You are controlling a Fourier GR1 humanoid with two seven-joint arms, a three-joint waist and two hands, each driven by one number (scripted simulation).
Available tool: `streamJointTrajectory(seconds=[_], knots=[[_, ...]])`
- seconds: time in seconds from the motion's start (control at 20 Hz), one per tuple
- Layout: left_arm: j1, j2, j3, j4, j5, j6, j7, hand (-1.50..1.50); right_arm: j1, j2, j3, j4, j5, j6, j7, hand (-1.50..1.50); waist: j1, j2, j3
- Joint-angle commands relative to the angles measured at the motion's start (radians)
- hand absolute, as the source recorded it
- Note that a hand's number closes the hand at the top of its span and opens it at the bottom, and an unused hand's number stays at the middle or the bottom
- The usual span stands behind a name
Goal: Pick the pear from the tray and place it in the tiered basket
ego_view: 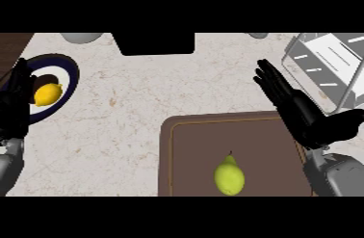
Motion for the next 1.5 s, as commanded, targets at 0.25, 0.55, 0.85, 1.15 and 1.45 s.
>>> streamJointTrajectory(seconds=[0.25, 0.55, 0.85, 1.15, 1.45], knots=[[-0.010, -0.148, -0.134, -0.122, -0.038, -0.003, -0.061, 0.00, 0.141, 0.122, -0.364, 0.075, -0.413, -0.049, -0.042, 1.50, -0.023, 0.022, 0.000], [0.026, -0.216, -0.188, -0.127, -0.035, -0.003, -0.065, 0.00, 0.251, 0.254, -0.399, 0.159, -0.672, 0.053, 0.082, -1.50, -0.004, 0.021, -0.003], [0.031, -0.252, -0.196, -0.099, -0.076, -0.001, -0.081, 0.00, 0.423, 0.043, -0.496, 0.040, -0.784, 0.392, 0.150, -1.50, 0.016, 0.021, -0.008], [0.038, -0.270, -0.242, -0.127, -0.106, 0.023, -0.066, 0.00, 0.351, -0.275, -0.482, -0.041, -0.528, 0.529, 0.228, -1.50, 0.028, 0.019, -0.010], [0.033, -0.298, -0.253, -0.113, -0.133, 0.052, -0.074, 0.00, 0.259, -0.492, -0.465, -0.202, -0.389, 0.634, 0.319, -1.50, 0.039, 0.023, -0.011]])
